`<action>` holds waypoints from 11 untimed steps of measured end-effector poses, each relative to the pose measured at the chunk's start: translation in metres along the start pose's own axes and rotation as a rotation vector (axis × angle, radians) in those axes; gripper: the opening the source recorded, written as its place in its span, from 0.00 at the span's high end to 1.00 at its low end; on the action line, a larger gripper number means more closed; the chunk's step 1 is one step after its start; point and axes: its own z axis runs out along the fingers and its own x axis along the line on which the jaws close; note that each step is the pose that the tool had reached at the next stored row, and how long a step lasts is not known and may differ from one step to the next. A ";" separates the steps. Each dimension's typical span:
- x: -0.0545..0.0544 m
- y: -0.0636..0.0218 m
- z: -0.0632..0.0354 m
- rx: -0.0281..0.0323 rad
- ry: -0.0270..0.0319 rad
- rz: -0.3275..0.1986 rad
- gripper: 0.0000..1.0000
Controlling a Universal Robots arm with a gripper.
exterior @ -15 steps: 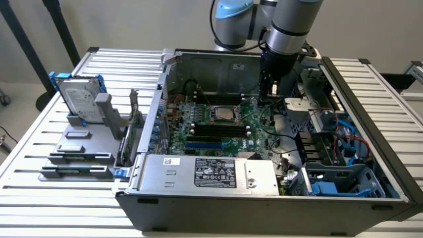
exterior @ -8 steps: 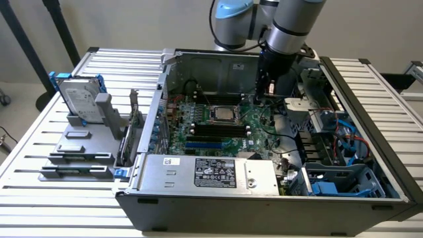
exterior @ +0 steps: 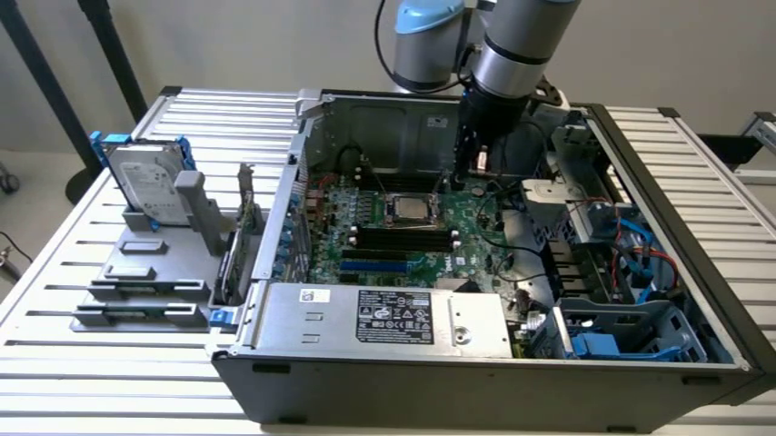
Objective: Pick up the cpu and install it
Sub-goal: 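Close the cpu cover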
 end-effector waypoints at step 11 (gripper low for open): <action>-0.002 -0.0314 0.0033 0.0263 0.0062 0.000 0.89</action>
